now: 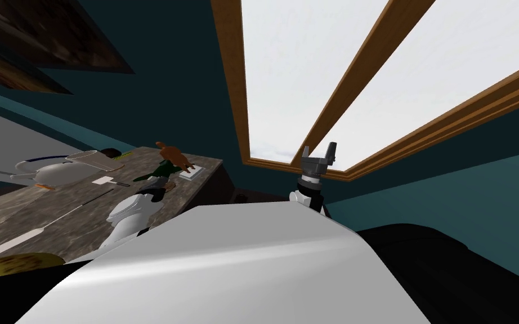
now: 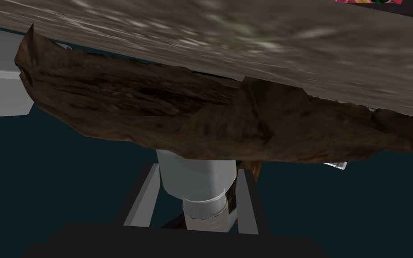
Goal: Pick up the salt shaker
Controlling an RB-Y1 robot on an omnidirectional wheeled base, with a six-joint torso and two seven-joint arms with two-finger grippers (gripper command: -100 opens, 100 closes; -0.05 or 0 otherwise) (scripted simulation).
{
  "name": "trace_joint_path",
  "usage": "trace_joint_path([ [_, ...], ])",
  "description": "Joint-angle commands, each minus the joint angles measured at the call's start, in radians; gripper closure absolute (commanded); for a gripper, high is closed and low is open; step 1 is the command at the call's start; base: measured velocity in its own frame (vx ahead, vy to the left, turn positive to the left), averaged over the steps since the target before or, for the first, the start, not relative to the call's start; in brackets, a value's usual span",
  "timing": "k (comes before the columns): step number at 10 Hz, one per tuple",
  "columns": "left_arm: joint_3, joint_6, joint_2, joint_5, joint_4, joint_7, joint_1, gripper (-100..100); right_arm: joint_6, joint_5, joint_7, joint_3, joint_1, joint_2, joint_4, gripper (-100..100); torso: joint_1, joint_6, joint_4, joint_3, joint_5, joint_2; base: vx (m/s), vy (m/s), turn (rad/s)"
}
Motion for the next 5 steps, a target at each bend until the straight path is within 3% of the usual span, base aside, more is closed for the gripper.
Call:
trace_joint_path([
  [1, -0.034, 0.006, 0.003, 0.004, -0.003, 0.007, -0.008, 100, 0.000, 0.000, 0.000, 0.000, 0.000, 0.000, 0.000, 0, 0.000, 0.000, 0.000, 0.000, 0.000, 0.000, 0.016, -0.022, 0.219],
  [3, -0.059, 0.008, 0.003, 0.006, -0.002, 0.009, -0.020, 100, 0.000, 0.000, 0.000, 0.000, 0.000, 0.000, 0.000, 0, 0.000, -0.001, -0.001, 0.000, 0.001, 0.000, 0.011, -0.022, 0.118],
  [5, -0.108, 0.012, 0.004, 0.010, -0.002, 0.012, -0.042, 100, 0.000, 0.000, 0.000, 0.000, 0.000, 0.000, 0.000, 0, 0.000, -0.001, -0.001, 0.000, 0.002, 0.000, 0.008, -0.022, 0.185],
])
